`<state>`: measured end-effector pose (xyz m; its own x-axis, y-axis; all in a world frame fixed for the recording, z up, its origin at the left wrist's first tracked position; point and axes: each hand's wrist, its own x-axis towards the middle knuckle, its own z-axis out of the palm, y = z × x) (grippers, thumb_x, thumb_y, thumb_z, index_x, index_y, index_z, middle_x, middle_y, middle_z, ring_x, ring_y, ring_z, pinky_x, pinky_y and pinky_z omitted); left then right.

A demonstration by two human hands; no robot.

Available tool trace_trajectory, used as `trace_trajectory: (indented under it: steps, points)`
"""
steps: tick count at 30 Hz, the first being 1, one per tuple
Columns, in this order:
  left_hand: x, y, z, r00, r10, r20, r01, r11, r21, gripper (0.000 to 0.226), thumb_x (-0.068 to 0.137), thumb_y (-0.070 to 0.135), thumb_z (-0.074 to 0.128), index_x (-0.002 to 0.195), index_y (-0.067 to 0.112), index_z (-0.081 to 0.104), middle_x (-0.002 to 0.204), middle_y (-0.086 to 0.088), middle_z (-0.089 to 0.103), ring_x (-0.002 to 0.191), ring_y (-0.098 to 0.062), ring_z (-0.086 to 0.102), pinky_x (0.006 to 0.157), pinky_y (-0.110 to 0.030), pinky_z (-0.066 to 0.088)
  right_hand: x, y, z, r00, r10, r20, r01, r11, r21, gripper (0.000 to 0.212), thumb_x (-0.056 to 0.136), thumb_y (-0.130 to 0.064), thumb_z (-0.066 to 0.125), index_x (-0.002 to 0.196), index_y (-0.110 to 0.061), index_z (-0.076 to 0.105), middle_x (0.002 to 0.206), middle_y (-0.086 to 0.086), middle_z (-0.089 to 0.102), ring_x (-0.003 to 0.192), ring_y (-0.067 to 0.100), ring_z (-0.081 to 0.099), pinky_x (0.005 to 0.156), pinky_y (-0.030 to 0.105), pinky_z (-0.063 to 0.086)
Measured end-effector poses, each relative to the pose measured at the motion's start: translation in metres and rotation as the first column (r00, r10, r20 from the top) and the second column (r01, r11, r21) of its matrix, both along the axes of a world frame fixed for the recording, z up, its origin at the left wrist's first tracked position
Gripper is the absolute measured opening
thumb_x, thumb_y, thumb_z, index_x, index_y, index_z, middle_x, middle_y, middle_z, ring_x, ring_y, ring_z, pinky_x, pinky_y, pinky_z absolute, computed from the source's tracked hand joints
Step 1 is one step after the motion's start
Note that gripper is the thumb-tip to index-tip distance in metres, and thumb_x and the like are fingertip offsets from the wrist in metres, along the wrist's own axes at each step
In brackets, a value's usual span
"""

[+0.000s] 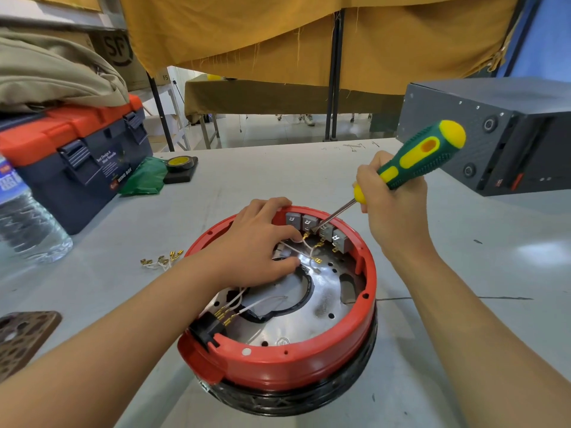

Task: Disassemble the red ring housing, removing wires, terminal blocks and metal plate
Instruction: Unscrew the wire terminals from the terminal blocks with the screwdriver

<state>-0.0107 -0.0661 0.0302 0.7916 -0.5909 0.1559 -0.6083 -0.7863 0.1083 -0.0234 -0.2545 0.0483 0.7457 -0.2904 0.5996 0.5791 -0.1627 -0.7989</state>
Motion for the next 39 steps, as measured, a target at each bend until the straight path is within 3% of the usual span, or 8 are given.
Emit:
trace_trajectory:
  steps: [7,11,21,25,39]
  points:
    - [0.0,0.0,0.0,1.0,0.0,-0.001,0.0,1.0,0.002,0.041,0.087,0.046,0.055,0.126,0.036,0.055,0.154,0.004,0.016,0.139,-0.017,0.012,0.114,-0.033,0.014,-0.001,-0.008,0.004,0.995,0.098,-0.028,-0.1,0.989,-0.106,0.039,0.091,0.003,0.051,0.058,-0.013,0.038,0.056,0.005,0.037,0.055,0.009,0.044,0.051,0.008,0.038]
    - [0.001,0.001,-0.001,1.0,0.002,0.006,-0.002,1.0,0.017,0.042,0.087,0.048,0.053,0.128,0.037,0.054,0.154,0.004,0.014,0.139,-0.016,0.011,0.114,-0.034,0.013,0.005,-0.007,0.001,0.997,0.054,-0.046,-0.054,0.999,-0.004,0.039,0.089,0.0,0.05,0.057,-0.015,0.036,0.046,-0.012,0.035,0.055,0.01,0.041,0.05,0.01,0.037]
    - [0.002,0.0,-0.003,1.0,-0.005,0.017,0.005,1.0,0.0,0.037,0.088,0.048,0.053,0.122,0.035,0.058,0.153,0.004,0.016,0.138,-0.017,0.013,0.113,-0.033,0.014,0.012,0.002,-0.003,0.989,-0.028,-0.144,0.053,0.984,0.173,0.02,0.068,-0.02,0.051,0.053,-0.018,0.038,0.04,-0.014,0.037,0.043,0.006,0.037,0.043,0.017,0.033]
    - [0.002,0.003,-0.003,1.0,-0.012,0.007,0.012,1.0,-0.004,0.039,0.086,0.046,0.055,0.124,0.036,0.056,0.154,0.004,0.014,0.139,-0.017,0.011,0.114,-0.034,0.013,0.013,-0.003,-0.003,0.98,-0.117,-0.158,0.138,0.981,0.133,0.018,0.067,-0.023,0.052,0.054,-0.019,0.039,0.04,-0.013,0.04,0.044,0.007,0.038,0.044,0.021,0.034]
    - [0.003,0.003,-0.004,1.0,-0.016,0.026,0.016,1.0,-0.016,0.036,0.087,0.045,0.055,0.122,0.036,0.057,0.154,0.005,0.015,0.14,-0.016,0.01,0.114,-0.033,0.013,0.005,-0.01,0.004,0.994,-0.089,-0.057,0.098,0.978,0.183,0.022,0.07,-0.018,0.052,0.054,-0.017,0.037,0.041,-0.014,0.037,0.045,0.006,0.038,0.043,0.016,0.034]
